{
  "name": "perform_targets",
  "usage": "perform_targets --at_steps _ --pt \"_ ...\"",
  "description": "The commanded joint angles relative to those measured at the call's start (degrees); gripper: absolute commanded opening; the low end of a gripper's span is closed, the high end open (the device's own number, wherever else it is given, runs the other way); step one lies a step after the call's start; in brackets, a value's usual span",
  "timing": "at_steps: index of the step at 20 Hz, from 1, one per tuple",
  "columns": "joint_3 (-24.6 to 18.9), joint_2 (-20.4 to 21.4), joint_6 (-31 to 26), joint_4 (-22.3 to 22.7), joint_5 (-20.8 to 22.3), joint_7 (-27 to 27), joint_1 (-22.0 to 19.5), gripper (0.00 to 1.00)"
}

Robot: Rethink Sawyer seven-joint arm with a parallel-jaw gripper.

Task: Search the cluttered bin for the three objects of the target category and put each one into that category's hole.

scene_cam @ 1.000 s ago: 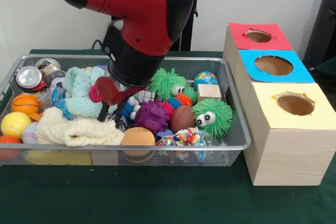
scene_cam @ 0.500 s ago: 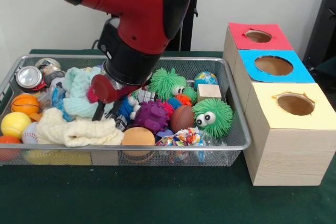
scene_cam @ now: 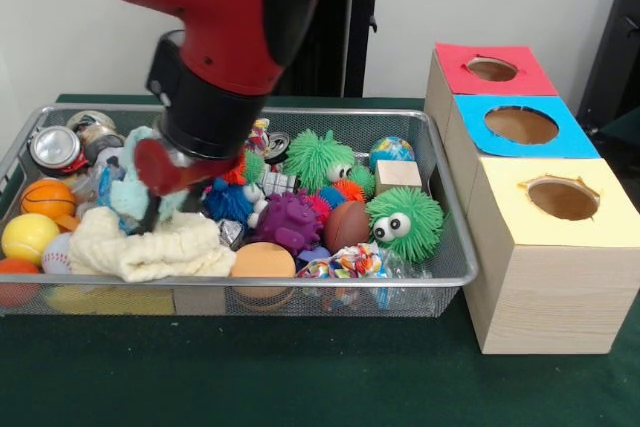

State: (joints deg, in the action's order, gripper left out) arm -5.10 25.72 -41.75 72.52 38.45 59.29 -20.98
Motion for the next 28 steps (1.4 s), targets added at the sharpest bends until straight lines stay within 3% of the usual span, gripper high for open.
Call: perform_targets --at_steps 1,9,18,28 --pt "-3.02 -0.57 7.12 7.11 -0.33 1.77 -7.0 1.0" --pt "-3.33 -0.81 9.05 8.58 -0.2 3.33 -7.71 1.0" --pt "-10.28 0.75 13.78 17.16 -5.07 3.3 -13.13 1.0" --pt "-14.24 0.7 17.35 18.89 -5.47 2.52 -16.16 1.0"
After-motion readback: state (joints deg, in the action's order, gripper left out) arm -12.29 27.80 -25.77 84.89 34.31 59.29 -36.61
